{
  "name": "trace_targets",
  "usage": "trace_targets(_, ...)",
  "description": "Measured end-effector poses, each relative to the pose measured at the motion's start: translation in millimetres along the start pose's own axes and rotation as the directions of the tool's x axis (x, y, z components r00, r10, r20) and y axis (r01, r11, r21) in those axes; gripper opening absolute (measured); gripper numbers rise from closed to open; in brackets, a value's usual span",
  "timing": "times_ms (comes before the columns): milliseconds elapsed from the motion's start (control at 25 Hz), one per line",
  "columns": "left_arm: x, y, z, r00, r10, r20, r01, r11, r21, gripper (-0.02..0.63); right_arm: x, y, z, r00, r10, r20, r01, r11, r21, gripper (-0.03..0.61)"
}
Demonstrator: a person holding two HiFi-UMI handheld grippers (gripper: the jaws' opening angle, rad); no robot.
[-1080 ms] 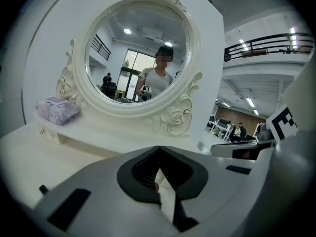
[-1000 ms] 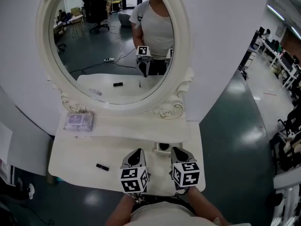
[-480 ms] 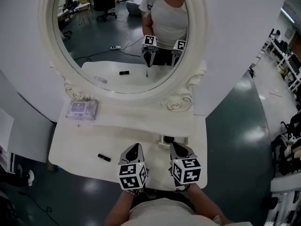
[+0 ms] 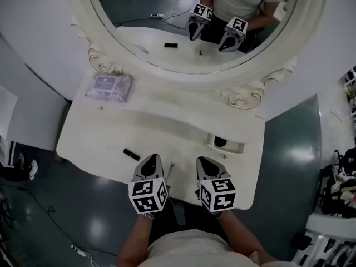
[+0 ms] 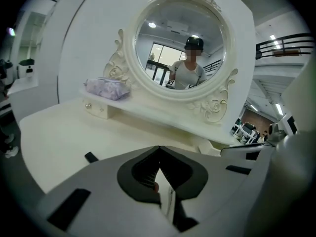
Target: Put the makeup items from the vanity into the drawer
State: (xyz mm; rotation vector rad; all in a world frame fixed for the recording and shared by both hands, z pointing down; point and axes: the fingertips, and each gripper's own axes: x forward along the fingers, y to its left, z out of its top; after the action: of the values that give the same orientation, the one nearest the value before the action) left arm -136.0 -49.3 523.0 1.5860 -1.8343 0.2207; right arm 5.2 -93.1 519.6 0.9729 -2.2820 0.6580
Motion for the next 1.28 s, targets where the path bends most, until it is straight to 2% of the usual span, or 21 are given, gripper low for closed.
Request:
trace_targets(240,-6,42,-29,0.998,0.043,-0.041,-0.044,0.998,-0.037,0.005,26,34,-35,0.997,0.037,-0.075,-0.037,0.999,-0.005,0.021)
trace_targets(520,-8,62,-50,0.997,0.039,-0.072,-0.042,0.998,-0.046,0.005,48,54,-60,0.990,0.044,-0.131,-0.043,0.999,0.006,0.025)
trace_targets(720,-5,68,-55,0.997,0.017,-0.078,-0.020,0.999,-0.044,0.005,59,62,-68,0.988,0.040,-0.147,-0.038,0.999,0.016,0.030)
trace_targets(840,-2,72,-58,0.996,0.009,-0.086,-0.012,0.999,-0.044,0.005,65,65,-73,0.986,0.035,-0.165,-0.031,0.999,0.022,0.073)
trace_targets(1280,5,85,-59,0.995,-0.011,-0.101,0.005,0.998,-0.061,0.005,84,69,-81,0.974,0.010,-0.224,-0.007,1.000,0.016,0.104)
